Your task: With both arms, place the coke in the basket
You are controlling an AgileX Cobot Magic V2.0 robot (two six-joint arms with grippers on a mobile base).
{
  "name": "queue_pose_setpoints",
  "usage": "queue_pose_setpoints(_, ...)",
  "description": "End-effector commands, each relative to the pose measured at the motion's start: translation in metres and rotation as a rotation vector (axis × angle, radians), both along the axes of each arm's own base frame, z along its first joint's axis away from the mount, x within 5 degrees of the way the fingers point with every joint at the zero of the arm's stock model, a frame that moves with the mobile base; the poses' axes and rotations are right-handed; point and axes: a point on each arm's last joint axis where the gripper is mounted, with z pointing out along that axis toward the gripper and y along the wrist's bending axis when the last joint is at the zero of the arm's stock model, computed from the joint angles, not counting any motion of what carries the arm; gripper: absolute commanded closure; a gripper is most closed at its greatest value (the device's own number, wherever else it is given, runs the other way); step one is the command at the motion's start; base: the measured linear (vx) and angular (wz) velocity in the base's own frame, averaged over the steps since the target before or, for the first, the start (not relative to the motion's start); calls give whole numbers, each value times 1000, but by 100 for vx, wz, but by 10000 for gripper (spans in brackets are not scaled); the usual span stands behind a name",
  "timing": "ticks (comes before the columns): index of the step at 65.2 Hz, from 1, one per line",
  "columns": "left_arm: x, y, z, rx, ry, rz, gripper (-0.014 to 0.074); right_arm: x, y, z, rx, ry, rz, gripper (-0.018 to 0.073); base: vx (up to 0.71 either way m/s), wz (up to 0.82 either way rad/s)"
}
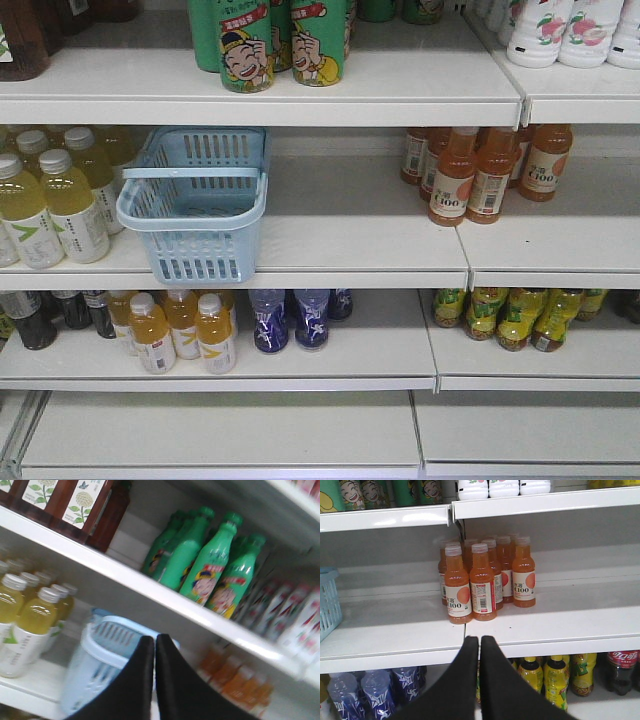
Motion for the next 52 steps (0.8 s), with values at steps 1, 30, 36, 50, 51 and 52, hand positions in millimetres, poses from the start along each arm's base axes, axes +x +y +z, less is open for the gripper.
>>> queue_pose_setpoints(1, -5, 1, 11, -289, -142, -80, 602, -1, 1, 4, -22, -76, 12, 564, 0, 0)
queue_pose_setpoints(30, -9, 3, 20, -382, -237, -112, 602, -1, 1, 4, -22, -76, 12, 564, 0, 0)
queue_pose_setpoints(36, -11, 3, 23, -400, -283, -129, 602, -1, 1, 4, -22, -76, 12, 564, 0, 0)
queue_pose_setpoints(50, -30, 2, 50, -597, -569, -327, 602, -1, 1, 4, -22, -76, 12, 564, 0, 0)
queue_pose_setpoints(51, -31, 2, 53, -601, -585, -336, 602, -1, 1, 4, -22, -76, 12, 564, 0, 0)
queue_pose_setpoints(52, -32, 2, 55, -604, -594, -343, 602, -1, 1, 4, -22, -76, 12, 564, 0, 0)
